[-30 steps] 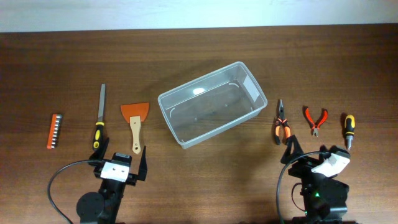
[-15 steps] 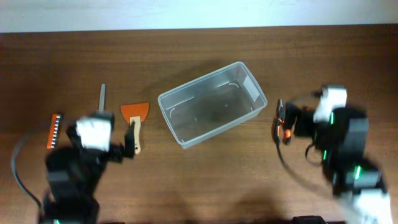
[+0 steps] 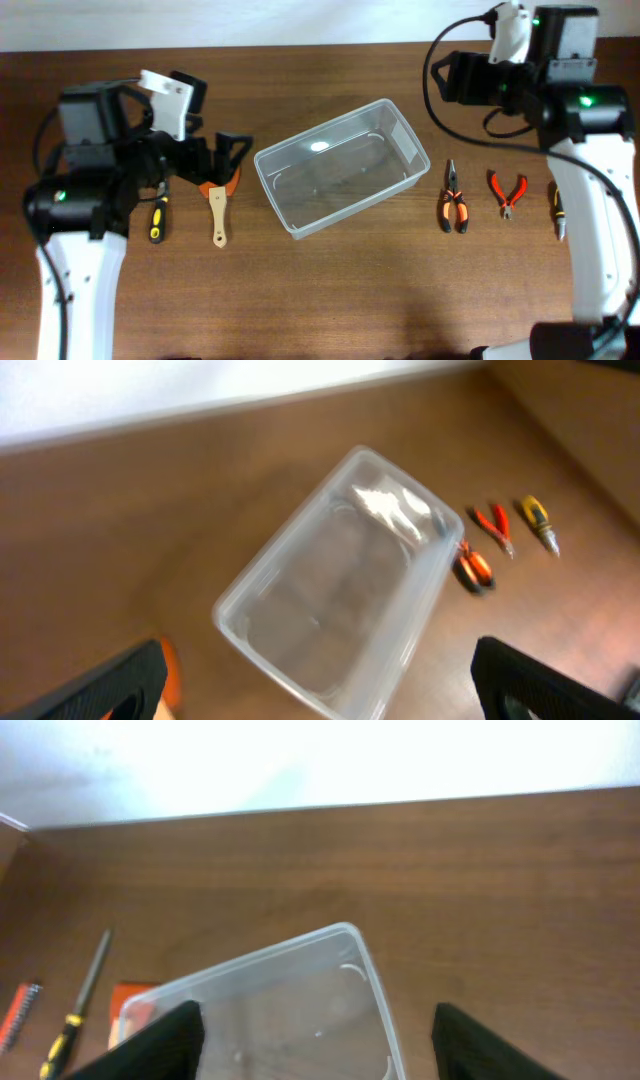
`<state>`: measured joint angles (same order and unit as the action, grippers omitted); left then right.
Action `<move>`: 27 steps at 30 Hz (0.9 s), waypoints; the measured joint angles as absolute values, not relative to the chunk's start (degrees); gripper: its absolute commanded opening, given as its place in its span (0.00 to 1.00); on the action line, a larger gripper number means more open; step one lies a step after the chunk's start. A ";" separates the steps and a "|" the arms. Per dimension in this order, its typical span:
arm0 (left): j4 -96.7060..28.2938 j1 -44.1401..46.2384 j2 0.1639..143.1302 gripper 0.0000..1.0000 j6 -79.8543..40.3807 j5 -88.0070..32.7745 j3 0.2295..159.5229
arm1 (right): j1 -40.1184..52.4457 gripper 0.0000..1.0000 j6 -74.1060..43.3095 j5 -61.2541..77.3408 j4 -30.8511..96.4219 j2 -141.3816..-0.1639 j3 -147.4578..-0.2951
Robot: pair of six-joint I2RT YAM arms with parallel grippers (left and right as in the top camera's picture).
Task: Pack container
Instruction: 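Grasp the clear container with both grippers and center it on the table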
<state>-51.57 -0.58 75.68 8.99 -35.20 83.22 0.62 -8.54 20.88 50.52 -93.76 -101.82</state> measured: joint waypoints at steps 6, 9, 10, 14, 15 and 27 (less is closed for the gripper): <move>-57.65 9.61 82.63 0.99 8.91 -28.29 83.26 | 1.96 0.60 -13.34 23.31 51.62 -101.58 -101.84; -57.74 15.62 85.56 0.91 8.91 -24.18 83.26 | 3.07 0.55 -14.37 23.55 52.40 -104.16 -101.84; -57.76 17.28 86.24 0.76 8.93 -22.37 83.26 | 3.68 0.54 -14.59 23.59 52.77 -105.03 -101.84; -58.89 23.22 88.23 0.14 8.71 -14.66 83.26 | 6.13 0.54 -15.03 22.87 54.78 -106.94 -101.84; -59.22 24.08 88.53 0.08 8.71 -13.47 83.26 | 6.57 0.53 -15.05 22.52 55.07 -107.20 -101.84; -64.53 33.63 98.26 0.02 8.71 -9.23 83.26 | 9.39 0.04 -15.42 17.37 63.16 -112.62 -101.84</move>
